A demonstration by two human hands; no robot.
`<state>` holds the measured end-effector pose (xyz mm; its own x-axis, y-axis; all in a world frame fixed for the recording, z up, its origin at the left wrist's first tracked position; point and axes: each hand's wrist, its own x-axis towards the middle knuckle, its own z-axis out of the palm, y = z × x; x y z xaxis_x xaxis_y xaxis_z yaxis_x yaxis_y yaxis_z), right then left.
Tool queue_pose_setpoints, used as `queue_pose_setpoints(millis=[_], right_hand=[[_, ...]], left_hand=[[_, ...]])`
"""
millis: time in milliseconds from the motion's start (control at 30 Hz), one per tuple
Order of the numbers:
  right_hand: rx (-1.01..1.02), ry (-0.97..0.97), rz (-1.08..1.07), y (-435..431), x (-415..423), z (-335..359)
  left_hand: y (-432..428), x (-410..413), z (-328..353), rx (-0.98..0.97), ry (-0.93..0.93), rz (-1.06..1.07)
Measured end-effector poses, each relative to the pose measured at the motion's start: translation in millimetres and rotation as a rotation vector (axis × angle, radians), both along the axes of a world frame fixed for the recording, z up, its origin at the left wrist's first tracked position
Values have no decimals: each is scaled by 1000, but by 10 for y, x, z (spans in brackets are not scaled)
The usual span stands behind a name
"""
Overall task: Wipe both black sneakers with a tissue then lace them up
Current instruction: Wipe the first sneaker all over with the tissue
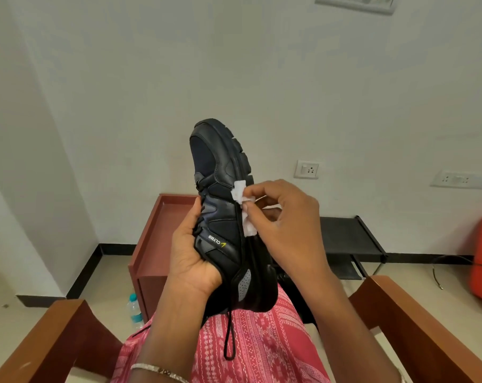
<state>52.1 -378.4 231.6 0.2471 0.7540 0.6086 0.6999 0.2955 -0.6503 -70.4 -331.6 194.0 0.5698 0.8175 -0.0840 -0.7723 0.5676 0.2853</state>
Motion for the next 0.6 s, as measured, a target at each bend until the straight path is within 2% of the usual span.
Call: queue_pose_setpoints(millis=[200, 267, 333, 500, 600], right_hand=[[-479, -323, 120, -332, 103, -12], [-532, -352, 135, -344, 125, 55], [-482, -328, 120, -280, 141, 116], [-107, -164, -43, -42, 142, 73], [-94, -301, 73, -78, 154, -13]], left_hand=[[49, -102, 2, 2, -13, 71], [44, -77, 1, -2, -10, 73], [28, -44, 15, -4, -9, 41], [-46, 25, 36, 16, -12, 7], [-26, -11, 38, 32, 6, 19]])
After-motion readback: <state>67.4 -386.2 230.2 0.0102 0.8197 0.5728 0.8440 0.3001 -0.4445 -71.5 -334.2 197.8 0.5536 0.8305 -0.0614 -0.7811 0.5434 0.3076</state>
